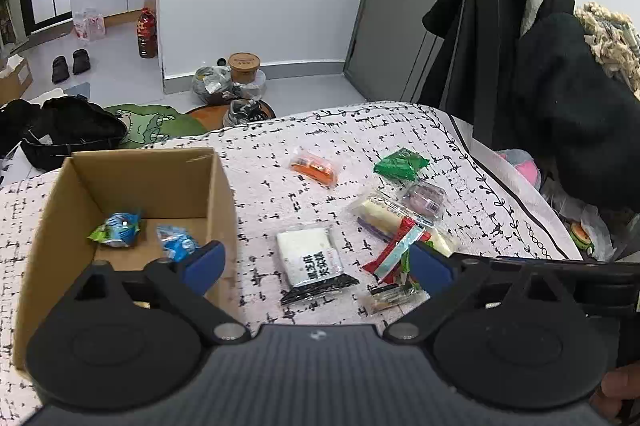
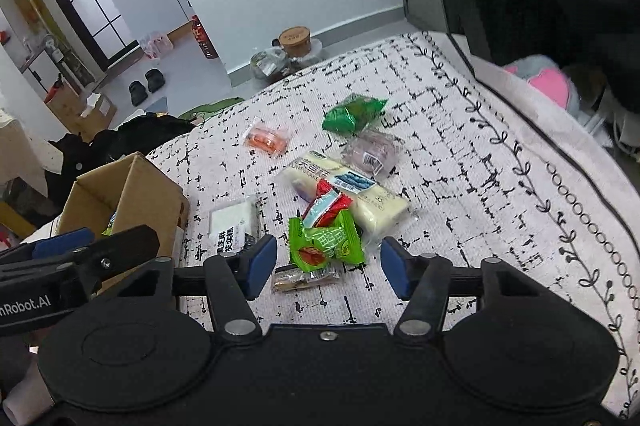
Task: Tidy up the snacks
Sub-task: 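Move both tools back to the pile and grasp the green packet with the right tool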
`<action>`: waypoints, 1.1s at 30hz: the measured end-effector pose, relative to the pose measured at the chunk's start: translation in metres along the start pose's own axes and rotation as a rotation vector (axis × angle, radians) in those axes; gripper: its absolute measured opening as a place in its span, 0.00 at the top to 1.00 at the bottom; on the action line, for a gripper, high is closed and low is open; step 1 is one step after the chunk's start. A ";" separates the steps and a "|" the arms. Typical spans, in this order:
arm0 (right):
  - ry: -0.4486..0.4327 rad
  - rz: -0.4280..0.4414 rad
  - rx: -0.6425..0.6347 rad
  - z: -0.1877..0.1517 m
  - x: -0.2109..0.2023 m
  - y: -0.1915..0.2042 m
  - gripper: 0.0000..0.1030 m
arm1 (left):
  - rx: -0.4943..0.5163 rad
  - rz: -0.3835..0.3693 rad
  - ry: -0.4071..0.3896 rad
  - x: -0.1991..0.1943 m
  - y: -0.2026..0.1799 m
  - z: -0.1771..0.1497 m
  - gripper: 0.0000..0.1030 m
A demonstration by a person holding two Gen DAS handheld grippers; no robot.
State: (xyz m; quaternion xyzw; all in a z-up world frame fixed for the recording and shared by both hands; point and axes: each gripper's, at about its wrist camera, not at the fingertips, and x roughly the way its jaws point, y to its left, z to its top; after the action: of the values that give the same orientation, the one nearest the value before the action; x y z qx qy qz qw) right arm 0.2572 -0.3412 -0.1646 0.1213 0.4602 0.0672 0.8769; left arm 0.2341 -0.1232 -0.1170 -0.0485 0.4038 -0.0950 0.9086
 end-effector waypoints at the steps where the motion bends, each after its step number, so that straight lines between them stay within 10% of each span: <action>1: 0.006 0.004 0.004 0.000 0.003 -0.002 0.45 | 0.000 0.000 0.007 0.004 -0.002 0.001 0.09; 23: 0.133 0.075 0.129 -0.003 0.077 -0.026 0.35 | -0.007 0.037 0.104 0.072 -0.010 0.012 0.20; 33: 0.152 0.061 0.096 0.000 0.073 -0.036 0.74 | 0.019 0.094 0.102 0.085 -0.018 0.010 0.20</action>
State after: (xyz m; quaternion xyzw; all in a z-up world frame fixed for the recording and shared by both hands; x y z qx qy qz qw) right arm 0.2985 -0.3588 -0.2325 0.1717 0.5240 0.0806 0.8303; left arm 0.2950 -0.1584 -0.1697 -0.0160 0.4504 -0.0584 0.8908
